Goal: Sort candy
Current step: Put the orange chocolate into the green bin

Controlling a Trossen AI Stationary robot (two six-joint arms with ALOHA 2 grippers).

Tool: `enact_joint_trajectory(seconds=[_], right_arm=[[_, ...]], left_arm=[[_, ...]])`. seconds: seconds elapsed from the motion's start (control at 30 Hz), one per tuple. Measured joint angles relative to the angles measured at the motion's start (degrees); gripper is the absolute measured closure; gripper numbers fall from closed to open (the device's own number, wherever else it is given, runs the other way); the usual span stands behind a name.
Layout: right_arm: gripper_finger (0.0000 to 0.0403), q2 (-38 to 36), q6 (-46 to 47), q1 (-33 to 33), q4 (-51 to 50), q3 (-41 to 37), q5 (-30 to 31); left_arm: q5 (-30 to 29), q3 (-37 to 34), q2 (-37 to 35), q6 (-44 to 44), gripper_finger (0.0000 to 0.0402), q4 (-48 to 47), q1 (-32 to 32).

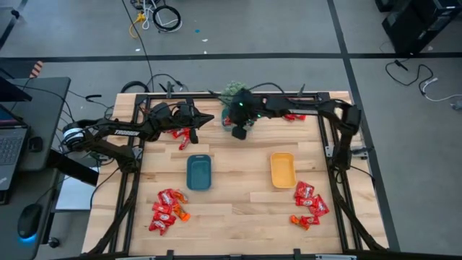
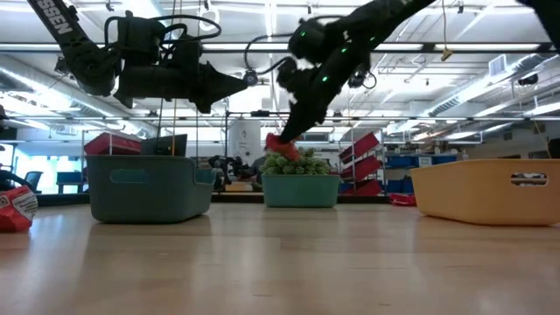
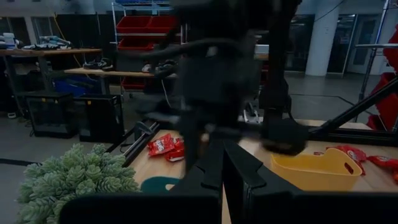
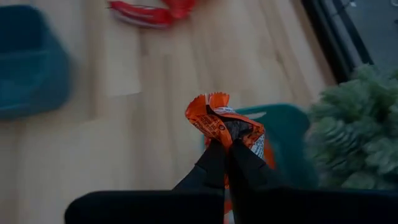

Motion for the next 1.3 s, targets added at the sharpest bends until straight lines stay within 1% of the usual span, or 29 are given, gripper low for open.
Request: enact_joint_trajectory(seconds=[0.1,0.27,0.4,0.57,0.73,0.8,0.87,0.93,0.97,1.03,1.13,1.17,1.3], right_arm=[[0.0402,3.06,-0.66,-1.34,-0.14,2.28,0.99],[0.0402,6.48,-0.73,-2.89,-1.74,3.16,1.32],[0.0387,7.82,-0.19,-3.10,-2.23,3.17,1.30],[0.0343,8.39,0.18,-3.10,-2.65,3.24,1.04],[0.0275,8.64,0.23,-2.34,-2.91,3.24,1.09],[0.0248,7.51,-0.81,-1.64,-4.71,3.20,1.14],[0.0234,4.99,-1.29,-0.83,-9.08,3.16,1.14],[0.0241,1.71,-1.76,0.22,-14.44,3.21,1.14],[0.0252,0.19,-1.93,0.77,-17.28,3.18,1.14],[0.0290,-3.09,-1.69,1.99,-20.49,1.50,0.52],[0.0372,-8.46,0.13,3.55,-22.04,-3.28,-3.10],[0.0386,-10.44,1.42,4.14,-22.01,-5.25,-3.91],[0.0391,-18.63,9.65,7.42,-22.01,-14.34,-5.07]], left_arm=[[0.00,0.00,0.00,0.04,0.0396,0.00,0.02],[0.00,-0.02,-0.01,0.03,0.0396,0.00,0.00],[0.00,-0.02,0.01,0.03,0.0396,0.02,0.00],[0.00,-0.02,0.00,-0.06,0.0396,0.00,0.00],[0.00,-0.02,-0.01,-0.08,0.0396,-0.26,0.01],[0.00,-0.02,-0.01,-0.08,0.0396,-0.24,0.00],[0.00,-0.02,-0.01,-0.10,0.0396,-0.26,0.02],[0.00,-0.02,0.00,-0.10,0.0396,-0.26,0.00],[0.00,-0.02,0.00,-0.10,0.0396,-0.26,0.02],[0.00,-0.02,-0.01,-0.10,0.0396,-0.26,0.00],[0.00,-0.02,-0.01,-0.10,0.0396,-0.26,0.02],[0.00,-0.02,-0.01,-0.12,0.0396,-0.26,0.02],[0.00,-0.02,-0.01,-0.04,0.0396,-0.26,0.02]])
